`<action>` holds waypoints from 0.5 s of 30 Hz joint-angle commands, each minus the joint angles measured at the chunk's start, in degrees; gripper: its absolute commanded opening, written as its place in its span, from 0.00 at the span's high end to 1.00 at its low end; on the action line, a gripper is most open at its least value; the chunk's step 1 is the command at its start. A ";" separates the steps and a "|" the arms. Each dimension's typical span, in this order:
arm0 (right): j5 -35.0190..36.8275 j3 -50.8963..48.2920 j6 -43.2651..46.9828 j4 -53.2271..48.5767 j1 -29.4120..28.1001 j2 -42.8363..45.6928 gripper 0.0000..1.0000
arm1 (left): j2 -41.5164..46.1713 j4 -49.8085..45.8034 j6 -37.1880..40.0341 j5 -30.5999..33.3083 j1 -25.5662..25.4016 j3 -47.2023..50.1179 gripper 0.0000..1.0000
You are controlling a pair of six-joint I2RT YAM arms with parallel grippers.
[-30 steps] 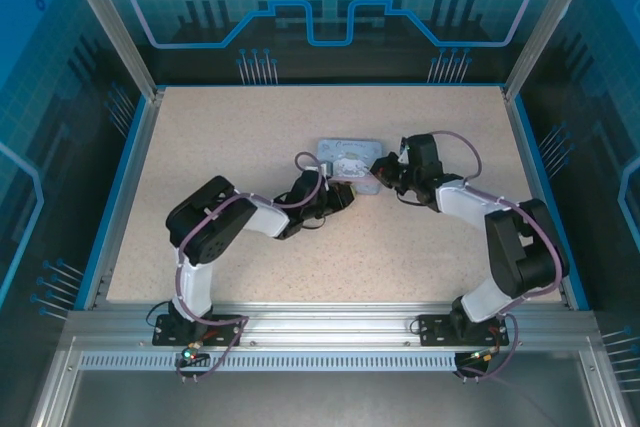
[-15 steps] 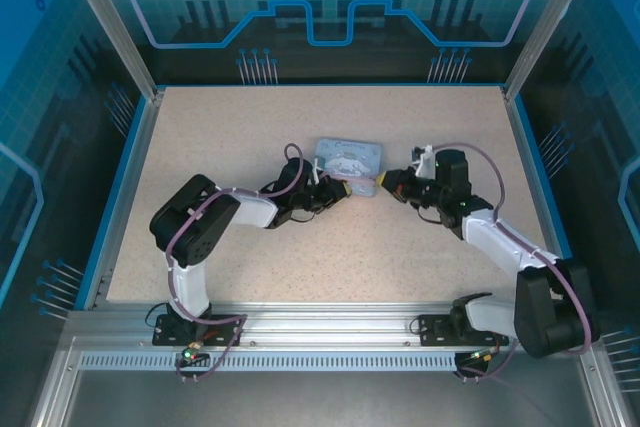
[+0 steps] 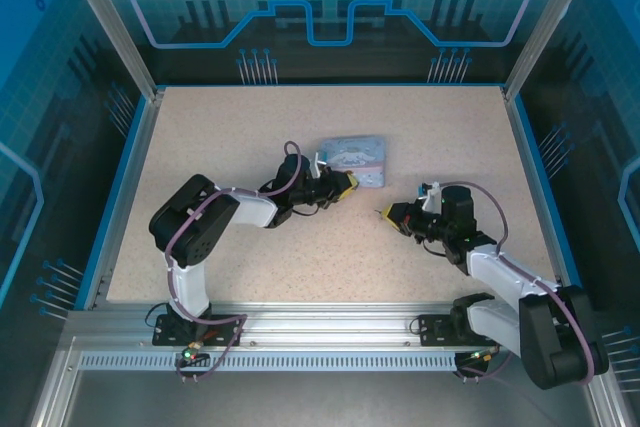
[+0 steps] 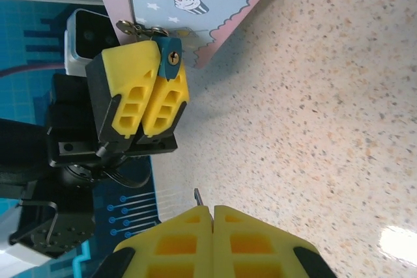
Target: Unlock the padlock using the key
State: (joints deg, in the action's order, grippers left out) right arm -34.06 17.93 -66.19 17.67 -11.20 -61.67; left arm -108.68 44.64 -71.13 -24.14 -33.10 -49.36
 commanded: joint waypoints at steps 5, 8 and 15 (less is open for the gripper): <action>0.57 0.86 -2.92 8.96 -1.05 -1.45 1.00 | 2.38 8.52 -5.30 -1.79 0.56 0.63 1.00; 1.36 1.47 -4.19 12.12 -2.16 -3.48 1.00 | 3.48 8.98 -5.16 -1.89 0.81 1.71 1.00; 3.17 2.03 -9.45 22.02 -4.46 -10.83 1.00 | 5.69 10.70 -4.56 -1.79 1.55 4.46 1.00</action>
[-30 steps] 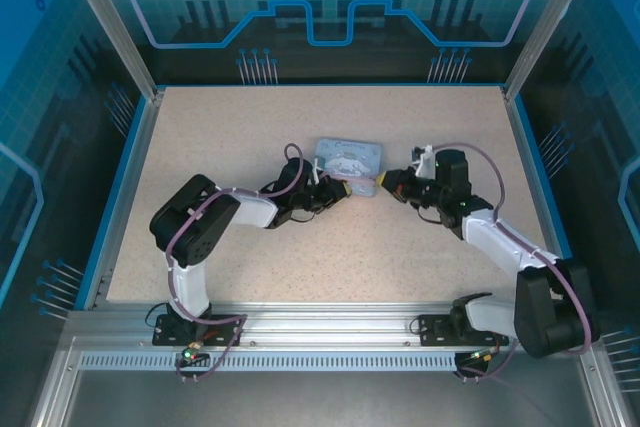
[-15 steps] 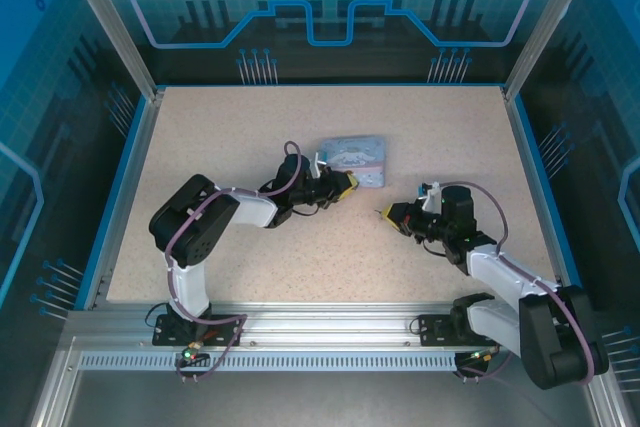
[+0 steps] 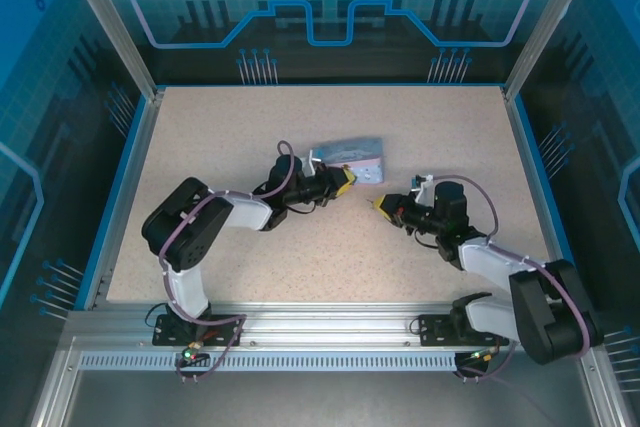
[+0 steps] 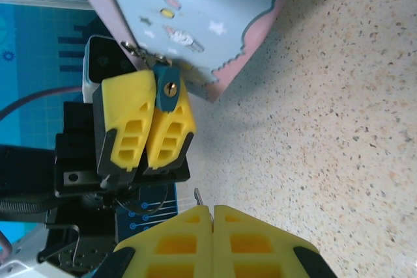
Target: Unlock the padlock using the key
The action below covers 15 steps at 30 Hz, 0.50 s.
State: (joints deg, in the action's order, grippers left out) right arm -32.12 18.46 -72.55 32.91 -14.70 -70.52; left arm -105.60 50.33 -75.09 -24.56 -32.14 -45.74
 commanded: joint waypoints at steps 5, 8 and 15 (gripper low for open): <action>2.36 2.37 -6.46 10.67 -1.88 -5.19 1.00 | 1.99 7.59 -1.32 -1.41 0.68 1.40 1.00; 2.23 2.46 -8.25 13.68 -1.96 -6.76 1.00 | 1.00 11.05 -2.95 -1.15 0.71 1.99 1.00; 3.22 3.73 -9.09 14.29 -2.09 -7.91 1.00 | -1.31 16.80 -6.21 -0.32 0.76 2.80 1.00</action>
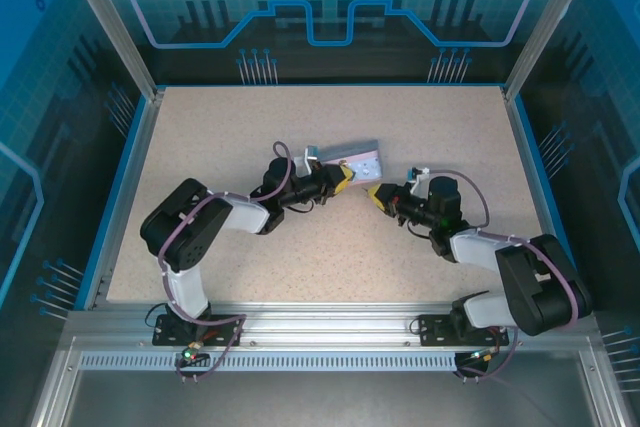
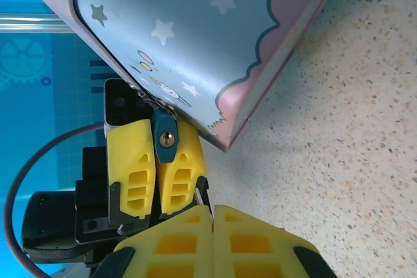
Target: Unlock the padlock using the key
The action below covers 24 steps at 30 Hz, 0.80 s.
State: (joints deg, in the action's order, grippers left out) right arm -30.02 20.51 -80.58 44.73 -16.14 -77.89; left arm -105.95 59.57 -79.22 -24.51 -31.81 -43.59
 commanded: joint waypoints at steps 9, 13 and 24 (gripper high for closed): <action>4.00 2.97 -4.26 4.73 -1.41 -2.58 1.00 | -0.41 7.71 -1.81 0.27 0.44 1.41 1.00; 4.88 3.80 -5.37 5.57 -2.39 -4.04 1.00 | -0.40 7.75 -1.71 0.27 0.44 1.74 1.00; 6.03 4.76 -5.56 5.64 -3.80 -5.30 1.00 | -0.40 7.80 -1.71 0.19 0.48 1.71 1.00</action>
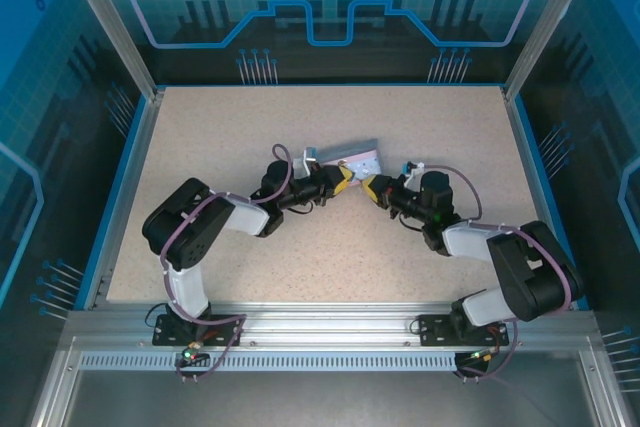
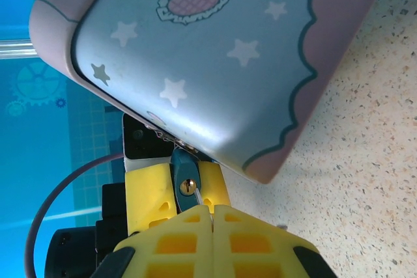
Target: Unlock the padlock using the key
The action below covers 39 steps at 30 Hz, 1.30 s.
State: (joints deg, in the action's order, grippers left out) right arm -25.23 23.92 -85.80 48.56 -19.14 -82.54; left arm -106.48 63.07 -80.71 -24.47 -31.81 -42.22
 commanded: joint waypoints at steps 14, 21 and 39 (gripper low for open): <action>1.50 2.76 -0.33 1.74 -1.52 -1.47 1.00 | -0.21 4.51 -0.27 -0.03 0.40 0.30 1.00; 0.97 3.50 -0.03 1.62 -1.96 -2.38 1.00 | -0.49 4.72 -0.42 -0.10 0.36 0.31 1.00; 0.62 3.78 1.44 1.15 -2.86 -3.38 1.00 | -0.71 4.42 -0.27 -0.49 0.35 -0.13 1.00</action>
State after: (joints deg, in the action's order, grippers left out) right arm -23.83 25.98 -85.89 48.99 -21.02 -84.68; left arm -106.56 63.33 -80.73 -24.29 -31.51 -42.22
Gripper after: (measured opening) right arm 0.043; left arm 0.116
